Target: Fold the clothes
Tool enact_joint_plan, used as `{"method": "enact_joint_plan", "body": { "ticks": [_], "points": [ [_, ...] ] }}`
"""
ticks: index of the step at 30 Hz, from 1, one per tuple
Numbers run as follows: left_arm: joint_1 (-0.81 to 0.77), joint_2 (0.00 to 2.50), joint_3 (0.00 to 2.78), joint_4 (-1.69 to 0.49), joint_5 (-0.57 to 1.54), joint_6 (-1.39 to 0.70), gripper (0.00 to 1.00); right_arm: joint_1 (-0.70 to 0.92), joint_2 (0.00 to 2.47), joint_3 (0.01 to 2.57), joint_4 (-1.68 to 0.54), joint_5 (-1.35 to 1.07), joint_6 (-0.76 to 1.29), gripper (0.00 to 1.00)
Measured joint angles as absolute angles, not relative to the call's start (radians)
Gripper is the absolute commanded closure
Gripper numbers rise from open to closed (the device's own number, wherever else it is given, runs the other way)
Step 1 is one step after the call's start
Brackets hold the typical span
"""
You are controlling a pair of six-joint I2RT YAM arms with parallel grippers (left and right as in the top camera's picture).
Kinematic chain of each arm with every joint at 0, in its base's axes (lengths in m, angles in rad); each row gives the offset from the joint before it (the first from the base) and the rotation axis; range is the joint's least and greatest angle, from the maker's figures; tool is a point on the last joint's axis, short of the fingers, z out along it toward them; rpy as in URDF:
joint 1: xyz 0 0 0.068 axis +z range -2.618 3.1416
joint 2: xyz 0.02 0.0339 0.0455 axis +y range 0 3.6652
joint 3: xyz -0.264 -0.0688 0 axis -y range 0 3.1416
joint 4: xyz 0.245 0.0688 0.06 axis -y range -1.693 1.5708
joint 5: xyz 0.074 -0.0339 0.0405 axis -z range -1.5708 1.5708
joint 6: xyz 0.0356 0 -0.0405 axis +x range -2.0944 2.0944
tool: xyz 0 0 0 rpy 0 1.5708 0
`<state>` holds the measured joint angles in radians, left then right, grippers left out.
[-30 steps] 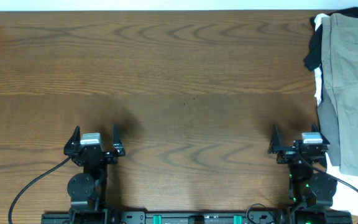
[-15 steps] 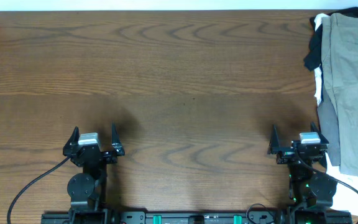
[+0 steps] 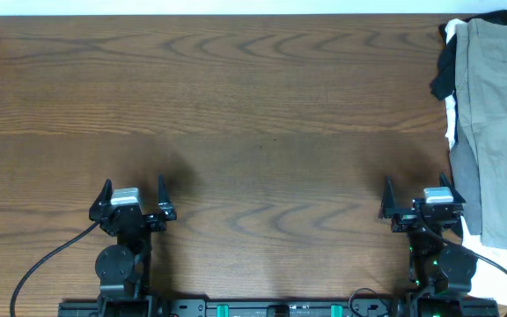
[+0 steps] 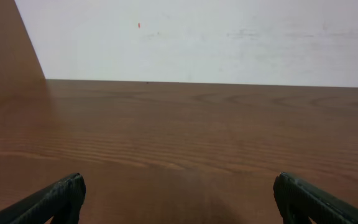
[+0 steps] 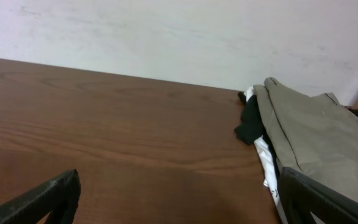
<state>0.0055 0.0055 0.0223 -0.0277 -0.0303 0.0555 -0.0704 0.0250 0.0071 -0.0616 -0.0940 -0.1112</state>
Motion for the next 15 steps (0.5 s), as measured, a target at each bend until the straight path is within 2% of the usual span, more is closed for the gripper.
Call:
{"method": "enact_joint_plan", "body": {
  "ticks": [15],
  "points": [
    [0.006,0.006,0.022,-0.028,-0.030,0.055,0.02,-0.070,0.025,0.007,-0.062,-0.094,-0.113,0.01]
  ]
}}
